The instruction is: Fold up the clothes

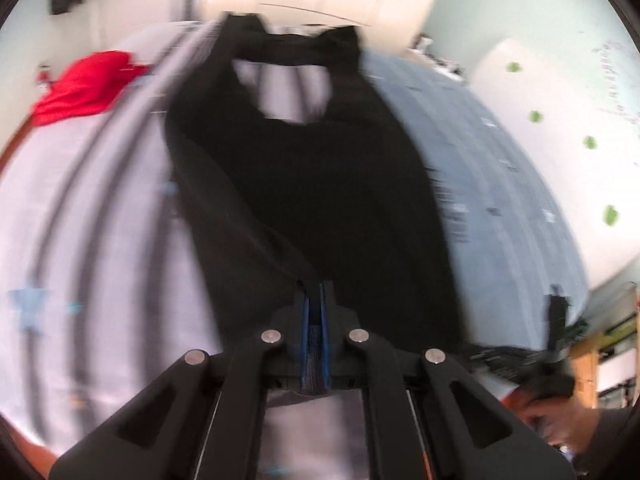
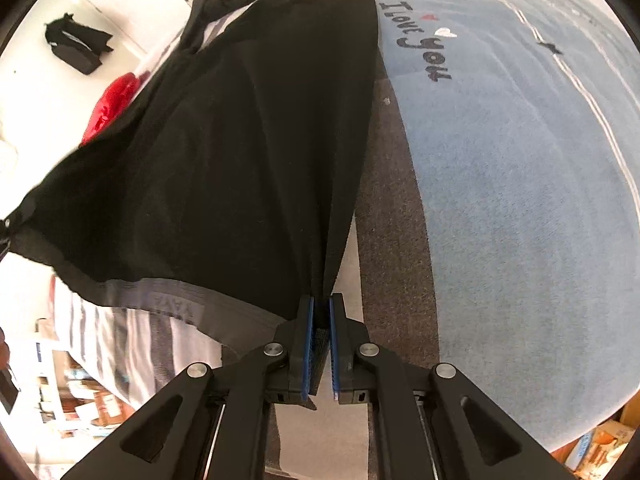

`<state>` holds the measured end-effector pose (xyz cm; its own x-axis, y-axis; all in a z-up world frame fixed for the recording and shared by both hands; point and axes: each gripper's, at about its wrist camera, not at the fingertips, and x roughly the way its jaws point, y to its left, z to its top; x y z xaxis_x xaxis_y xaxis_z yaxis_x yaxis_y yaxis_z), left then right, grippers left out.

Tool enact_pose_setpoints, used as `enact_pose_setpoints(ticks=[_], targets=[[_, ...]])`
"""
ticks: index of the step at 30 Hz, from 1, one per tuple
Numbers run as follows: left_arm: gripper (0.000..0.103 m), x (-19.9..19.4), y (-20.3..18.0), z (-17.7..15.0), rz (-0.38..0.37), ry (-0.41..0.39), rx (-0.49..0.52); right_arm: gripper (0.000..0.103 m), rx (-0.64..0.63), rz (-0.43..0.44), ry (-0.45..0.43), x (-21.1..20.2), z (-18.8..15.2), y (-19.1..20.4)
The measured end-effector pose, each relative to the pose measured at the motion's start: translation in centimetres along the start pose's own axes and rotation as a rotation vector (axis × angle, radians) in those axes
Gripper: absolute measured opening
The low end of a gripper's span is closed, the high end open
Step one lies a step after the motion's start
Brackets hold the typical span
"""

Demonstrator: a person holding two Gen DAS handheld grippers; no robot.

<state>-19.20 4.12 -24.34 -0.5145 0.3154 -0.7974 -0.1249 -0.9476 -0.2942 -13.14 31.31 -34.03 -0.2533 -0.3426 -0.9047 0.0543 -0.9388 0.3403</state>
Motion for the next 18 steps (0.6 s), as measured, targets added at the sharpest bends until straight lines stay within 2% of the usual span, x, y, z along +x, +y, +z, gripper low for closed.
enact_pose_setpoints(ticks=[1, 2, 8, 14, 17, 18], targets=[[0.003, 0.4, -1.1, -0.4, -0.017, 0.005, 0.016, 0.009, 0.002, 0.018, 0.002, 0.0, 0.3, -0.2], [0.003, 2.7, -3.0, 0.3, -0.039, 0.015, 0.027, 0.009, 0.002, 0.033, 0.003, -0.4, 0.2, 0.1], [0.003, 7.8, -10.7, -5.6, -0.101, 0.128, 0.132, 0.010, 0.053, 0.102, 0.019, -1.6, 0.5, -1.5], [0.003, 9.6, -14.2, -9.4, -0.130, 0.202, 0.131, 0.010, 0.091, 0.174, 0.002, -3.5, 0.6, -3.6], [0.003, 10.4, -14.7, -9.8, -0.125, 0.200, 0.152, 0.010, 0.090, 0.192, 0.008, -3.9, 0.8, -3.8], [0.005, 10.3, -14.6, -9.8, -0.129, 0.202, 0.156, 0.010, 0.090, 0.198, 0.010, -4.4, 1.1, -5.4]])
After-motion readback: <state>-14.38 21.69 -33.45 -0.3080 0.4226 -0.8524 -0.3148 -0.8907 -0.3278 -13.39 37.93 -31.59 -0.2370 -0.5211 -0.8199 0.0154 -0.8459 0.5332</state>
